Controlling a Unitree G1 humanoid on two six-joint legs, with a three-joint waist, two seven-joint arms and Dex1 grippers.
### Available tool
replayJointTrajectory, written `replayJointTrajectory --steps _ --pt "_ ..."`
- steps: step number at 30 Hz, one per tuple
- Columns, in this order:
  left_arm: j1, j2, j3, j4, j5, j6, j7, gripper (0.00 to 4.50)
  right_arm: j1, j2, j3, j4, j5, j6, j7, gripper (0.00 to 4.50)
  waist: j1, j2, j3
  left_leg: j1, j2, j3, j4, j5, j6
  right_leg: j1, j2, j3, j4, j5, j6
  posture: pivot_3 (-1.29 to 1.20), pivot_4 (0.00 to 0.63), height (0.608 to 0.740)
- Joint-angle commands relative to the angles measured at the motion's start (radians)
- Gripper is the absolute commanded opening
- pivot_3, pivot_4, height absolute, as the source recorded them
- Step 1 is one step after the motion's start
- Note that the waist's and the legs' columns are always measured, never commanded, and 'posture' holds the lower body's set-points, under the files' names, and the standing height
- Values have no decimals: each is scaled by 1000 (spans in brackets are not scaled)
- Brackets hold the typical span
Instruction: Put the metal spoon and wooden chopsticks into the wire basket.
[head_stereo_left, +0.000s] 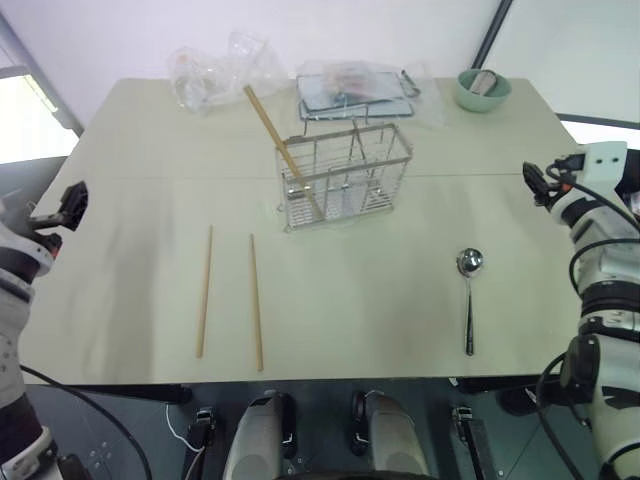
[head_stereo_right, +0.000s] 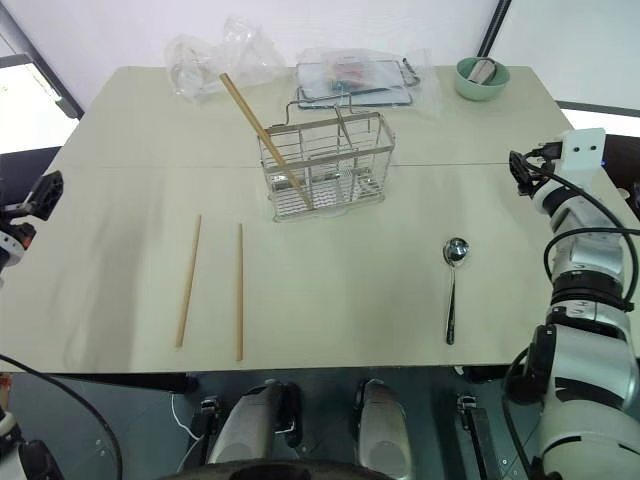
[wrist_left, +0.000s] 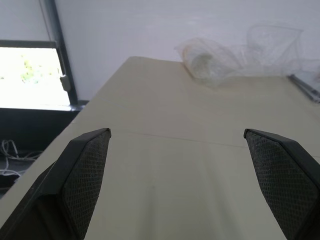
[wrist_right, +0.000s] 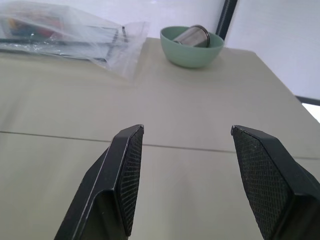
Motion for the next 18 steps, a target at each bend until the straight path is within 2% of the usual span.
replayJointTrajectory --steps 1,5,10,14,16,18 --pt "-77 87 -59 -97 -175 94 -123 4484 -81 -80 53 -24 -35 -23 151 2864 0 0 1 0 0 0 0 0 0 0 0 0 0 0 0 0 150 707" --pt "-102 205 -181 -211 -355 195 -320 4484 -164 -150 162 -33 -96 -90 382 2864 -6 2 1 0 0 0 0 0 -1 0 0 0 -1 0 0 0 150 707" --pt "-133 307 -352 -299 -427 221 -495 4484 -248 -205 321 -61 -161 -258 763 2864 -10 7 4 2 0 1 -2 1 -1 0 1 1 -1 0 0 0 150 707" --pt "-211 302 -461 -260 -412 214 -539 4484 -239 -278 499 -79 -267 -609 1051 2864 -3 8 5 2 0 1 -1 1 -1 0 2 1 0 -1 1 0 150 707" --pt "-247 287 -512 -229 -385 207 -550 4484 -252 -311 613 -37 -377 -886 1081 2864 1 8 5 2 0 1 -1 1 -2 1 1 1 0 -1 1 0 150 707" --pt "-271 276 -548 -212 -365 200 -564 4484 -289 -317 692 26 -462 -1086 1076 2864 -2 8 6 2 -1 1 0 1 -3 1 0 1 0 -2 3 0 150 707"
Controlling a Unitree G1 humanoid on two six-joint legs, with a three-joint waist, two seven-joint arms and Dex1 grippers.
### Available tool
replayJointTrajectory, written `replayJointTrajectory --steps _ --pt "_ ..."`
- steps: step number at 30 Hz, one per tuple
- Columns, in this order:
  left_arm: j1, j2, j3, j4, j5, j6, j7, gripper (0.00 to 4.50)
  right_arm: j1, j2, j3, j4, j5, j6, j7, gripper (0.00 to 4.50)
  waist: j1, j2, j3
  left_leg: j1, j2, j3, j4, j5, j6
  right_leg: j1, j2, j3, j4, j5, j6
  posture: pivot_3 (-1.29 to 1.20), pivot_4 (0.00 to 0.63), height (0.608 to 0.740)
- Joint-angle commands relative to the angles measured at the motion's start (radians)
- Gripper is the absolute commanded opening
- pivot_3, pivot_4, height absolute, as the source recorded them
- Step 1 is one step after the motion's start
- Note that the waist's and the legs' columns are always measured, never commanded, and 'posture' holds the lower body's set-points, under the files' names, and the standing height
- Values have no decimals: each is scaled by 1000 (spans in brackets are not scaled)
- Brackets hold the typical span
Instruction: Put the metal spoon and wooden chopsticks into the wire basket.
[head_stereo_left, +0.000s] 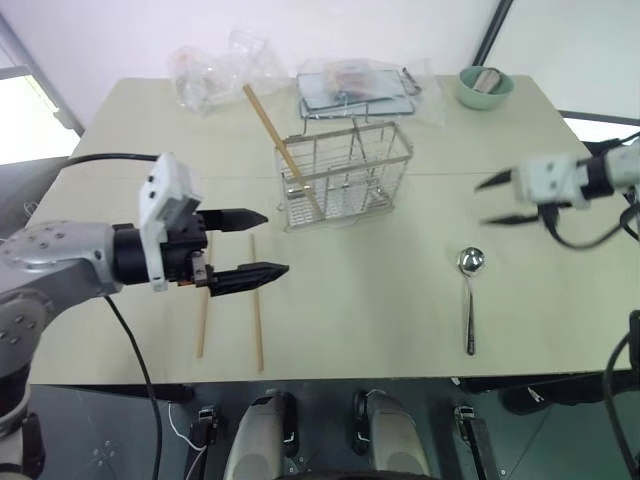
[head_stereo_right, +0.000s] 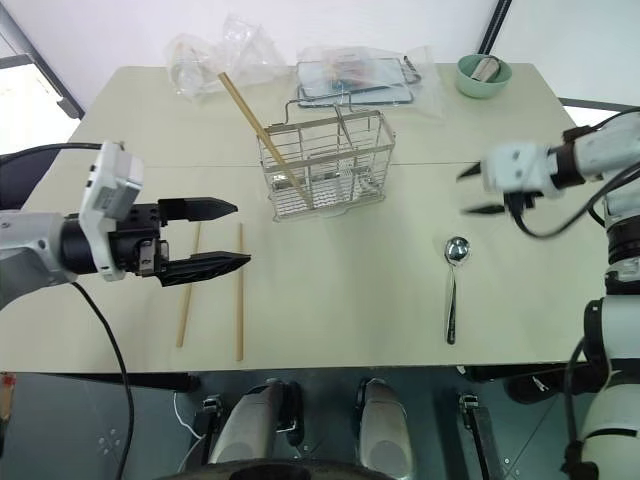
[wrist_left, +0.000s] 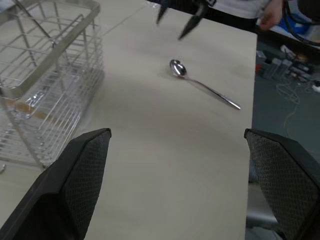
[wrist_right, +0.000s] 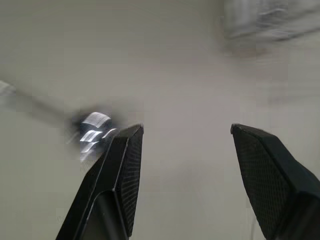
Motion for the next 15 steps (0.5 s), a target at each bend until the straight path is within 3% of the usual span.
replayJointTrajectory --steps 1,5,15 --pt "-39 -13 -50 19 36 -28 -30 4484 -78 -32 110 96 -144 -346 11 2864 -6 0 0 0 0 1 0 0 0 0 0 1 0 0 0 0 150 707" --pt "-67 -33 -75 23 54 -35 -37 4484 -158 -4 228 204 -285 -551 -41 2864 -11 1 2 0 0 2 0 2 1 -2 0 3 1 0 -1 0 150 707" --pt "-71 -47 -52 4 22 -13 -1 4484 -210 121 351 293 -408 -662 -228 2864 -5 1 2 3 1 1 1 5 -2 0 1 3 5 -1 -3 0 150 707"
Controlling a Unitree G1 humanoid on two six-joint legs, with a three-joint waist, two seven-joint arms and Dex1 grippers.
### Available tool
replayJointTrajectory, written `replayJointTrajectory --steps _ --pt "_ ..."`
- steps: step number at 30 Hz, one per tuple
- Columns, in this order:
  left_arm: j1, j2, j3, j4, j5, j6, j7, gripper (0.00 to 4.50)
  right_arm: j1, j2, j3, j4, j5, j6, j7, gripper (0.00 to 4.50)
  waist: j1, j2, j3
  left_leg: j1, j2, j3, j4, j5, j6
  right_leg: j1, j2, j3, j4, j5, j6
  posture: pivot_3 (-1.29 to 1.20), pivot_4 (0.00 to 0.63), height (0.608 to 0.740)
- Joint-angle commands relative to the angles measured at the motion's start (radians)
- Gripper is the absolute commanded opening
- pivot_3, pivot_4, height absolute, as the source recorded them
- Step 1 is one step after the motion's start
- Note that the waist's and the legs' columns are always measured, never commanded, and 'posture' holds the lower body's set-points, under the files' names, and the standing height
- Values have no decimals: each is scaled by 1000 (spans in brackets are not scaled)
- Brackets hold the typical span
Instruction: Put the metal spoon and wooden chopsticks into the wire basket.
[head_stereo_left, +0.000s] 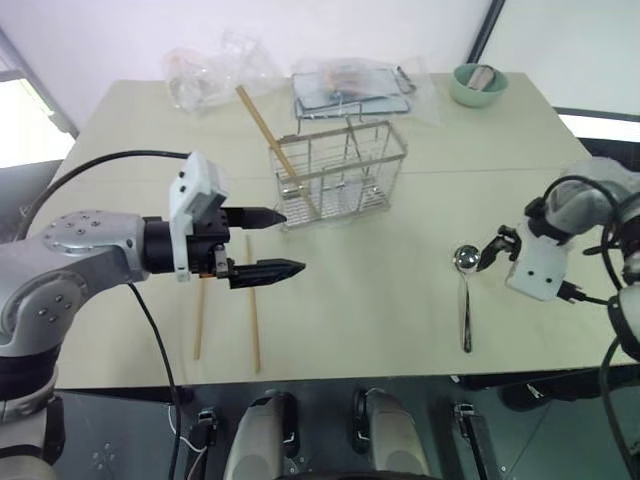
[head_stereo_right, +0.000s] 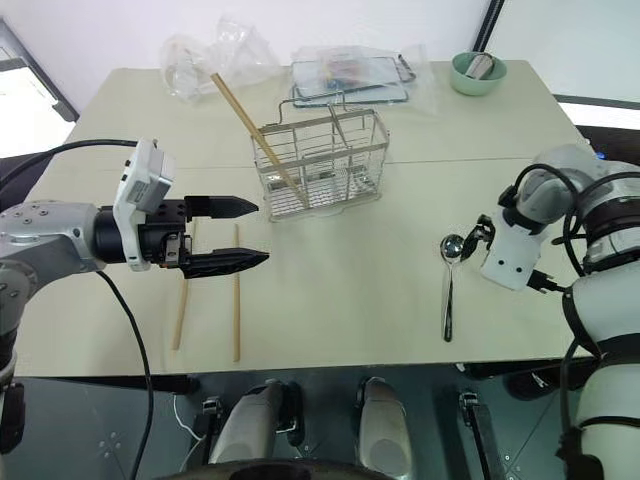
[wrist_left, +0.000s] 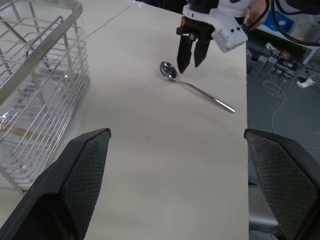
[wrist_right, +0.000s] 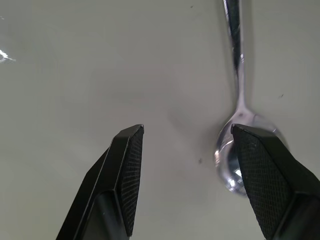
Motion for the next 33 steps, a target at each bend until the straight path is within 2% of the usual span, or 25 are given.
replayJointTrajectory --steps 1,7,13,14,15,19,20,25,28,30,33 --pt "-8 3 29 -30 -22 4 11 4484 -32 18 34 12 -34 -36 -58 2864 2 0 0 0 0 0 0 0 0 0 0 0 0 0 0 0 150 707" --pt "-6 5 41 -40 -27 10 31 4484 -13 59 78 6 -105 -42 -173 2864 1 -1 0 0 0 -1 0 0 0 1 0 0 1 0 0 0 150 707" --pt "-23 5 48 -23 -29 10 43 4484 11 95 102 15 -93 -69 -236 2864 -2 -5 -3 2 0 -4 1 0 0 4 2 -1 0 -1 -2 0 150 707" --pt "-28 4 48 -20 -30 10 44 4500 11 97 106 17 -89 -73 -240 2328 -3 -6 -3 2 1 -4 0 0 0 5 2 -1 0 -1 -2 0 150 707" --pt "-34 4 47 -16 -31 11 45 4500 10 99 109 20 -84 -76 -244 2106 -3 -7 -4 3 1 -5 0 0 -1 5 2 -2 0 -1 -2 0 150 707" --pt "-49 4 43 1 -24 7 43 4500 5 97 121 24 -76 -93 -266 205 -13 -8 -4 5 1 -5 0 1 -1 7 3 -2 0 -2 -3 0 150 707" --pt "-51 4 40 4 -19 5 42 4500 5 95 124 27 -73 -98 -270 89 -16 -8 -4 5 2 -6 0 1 -2 7 3 -2 0 -2 -3 0 150 707" --pt "-51 2 39 6 -15 2 39 4500 9 80 105 19 -67 -87 -326 89 -27 -8 -4 6 2 -6 0 1 -2 8 4 -3 1 -2 -3 0 150 707" --pt "-53 2 43 11 -15 1 37 4500 3 92 55 47 19 -36 -349 89 -28 -8 -4 6 2 -6 0 2 -3 8 4 -3 1 -2 -3 0 150 707" --pt "-55 3 49 19 -13 -2 36 4500 5 100 3 68 130 30 -306 89 -27 -7 -4 6 2 -6 0 2 -3 8 4 -2 1 -2 -3 0 150 707" --pt "-58 12 61 36 -1 -12 29 4500 48 122 -165 17 451 310 -50 89 -22 -6 -3 6 2 -6 0 2 -3 8 4 -2 2 -2 -3 0 150 707"
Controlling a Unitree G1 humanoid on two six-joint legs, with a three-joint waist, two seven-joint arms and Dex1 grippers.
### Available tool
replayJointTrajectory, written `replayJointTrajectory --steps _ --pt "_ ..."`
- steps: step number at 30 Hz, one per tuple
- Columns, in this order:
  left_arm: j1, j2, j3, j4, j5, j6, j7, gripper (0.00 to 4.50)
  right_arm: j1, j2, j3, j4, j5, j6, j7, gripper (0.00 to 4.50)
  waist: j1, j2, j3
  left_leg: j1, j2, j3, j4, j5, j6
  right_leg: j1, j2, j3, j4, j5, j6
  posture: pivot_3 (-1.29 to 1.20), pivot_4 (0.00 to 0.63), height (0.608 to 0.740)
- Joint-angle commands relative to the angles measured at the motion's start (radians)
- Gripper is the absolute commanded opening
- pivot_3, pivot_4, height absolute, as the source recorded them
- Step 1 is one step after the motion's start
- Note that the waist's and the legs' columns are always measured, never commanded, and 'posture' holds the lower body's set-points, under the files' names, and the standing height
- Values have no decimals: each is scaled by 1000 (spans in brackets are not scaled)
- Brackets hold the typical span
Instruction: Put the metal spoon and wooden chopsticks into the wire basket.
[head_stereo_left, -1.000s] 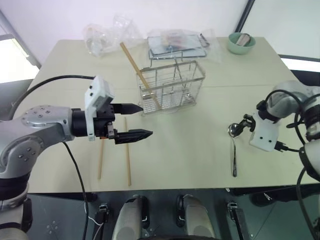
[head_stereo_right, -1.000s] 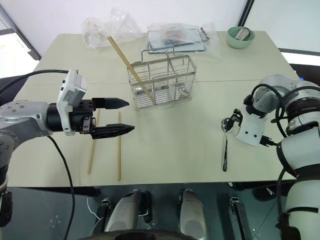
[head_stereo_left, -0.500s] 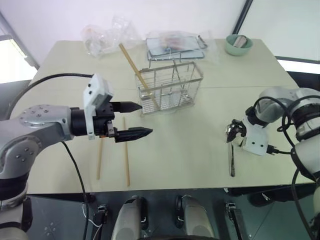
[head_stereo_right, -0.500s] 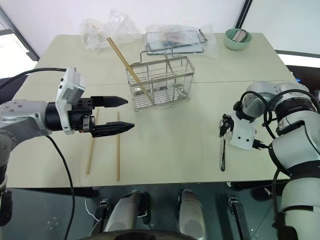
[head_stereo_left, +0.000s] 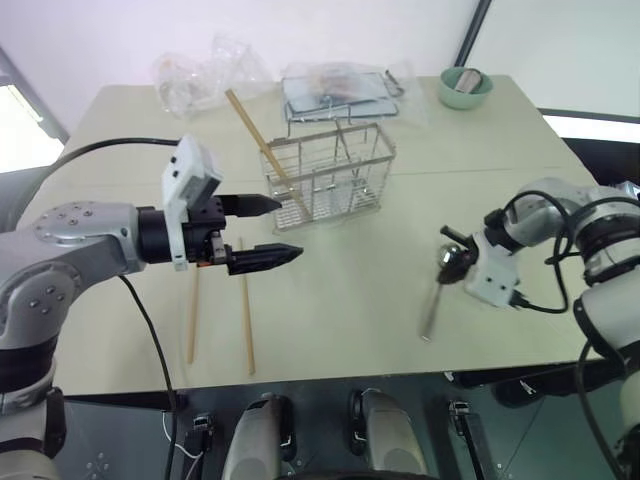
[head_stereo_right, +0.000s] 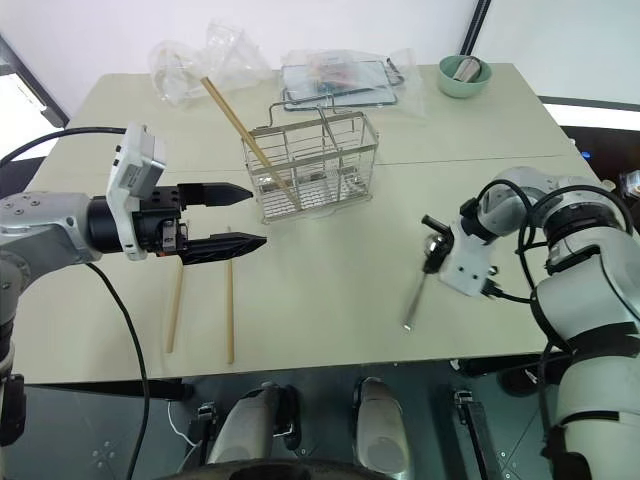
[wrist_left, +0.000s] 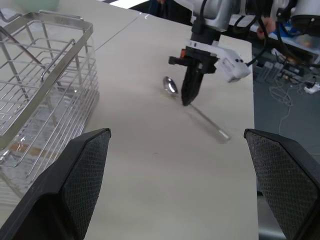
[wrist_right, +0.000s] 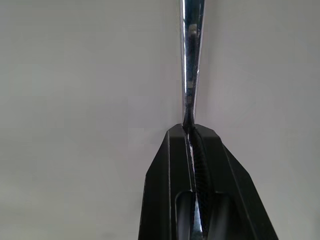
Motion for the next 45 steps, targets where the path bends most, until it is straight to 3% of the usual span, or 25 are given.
replayJointTrajectory --steps 1,4,7,10,13,20,28,31,36,40,45 --pt "-22 15 49 15 17 -31 -12 4500 22 3 -215 -78 374 334 263 89 7 0 0 0 0 0 0 0 0 0 0 0 0 0 0 0 150 707" --pt "-32 28 61 47 44 -46 -28 4500 30 9 -371 -207 570 753 382 89 21 0 1 0 0 -1 1 0 0 1 -1 -1 0 0 0 0 150 707" --pt "-49 44 60 85 73 -65 -55 4500 18 3 -485 -367 707 1210 383 89 29 1 1 0 0 -1 1 0 1 1 -1 -2 0 0 0 0 150 707" --pt "-74 50 49 121 103 -82 -80 4500 -36 39 -595 -472 813 1588 244 89 30 1 1 -2 -1 -2 1 -1 1 -1 -2 -3 0 0 -1 0 150 707" --pt "-97 45 35 142 128 -95 -98 4500 -77 108 -672 -523 842 1740 75 89 27 1 1 -7 -1 -2 0 -1 1 -7 -3 -3 1 1 -1 0 150 707" --pt "-141 7 15 140 143 -91 -103 4500 -47 268 -709 -566 791 1724 -121 89 31 1 1 -8 -1 1 -1 0 1 -8 -2 -3 1 1 0 0 150 707" --pt "-150 3 36 105 126 -66 -81 4500 -23 361 -738 -428 726 1599 -260 89 29 1 1 -8 -2 1 -1 0 1 -8 -2 -3 2 1 0 0 150 707" --pt "-153 9 55 97 116 -52 -68 4500 -21 366 -745 -409 715 1587 -274 1048 27 1 1 -8 -2 1 -1 0 1 -8 -1 -3 2 1 0 0 150 707" --pt "-151 13 71 93 105 -38 -47 4500 -20 360 -755 -426 707 1609 -290 3572 25 1 1 -8 -1 1 -1 0 1 -8 -1 -2 2 1 0 0 150 707" --pt "-139 13 83 88 105 -36 -36 4500 -27 336 -767 -454 714 1639 -279 3572 27 1 1 -8 -1 1 -1 0 1 -8 -1 -2 2 1 0 0 150 707" --pt "-106 6 160 109 125 -11 89 4500 -78 217 -811 -516 794 1782 -130 3572 31 1 1 -8 -1 0 -1 0 1 -8 -1 -2 2 1 0 0 150 707"
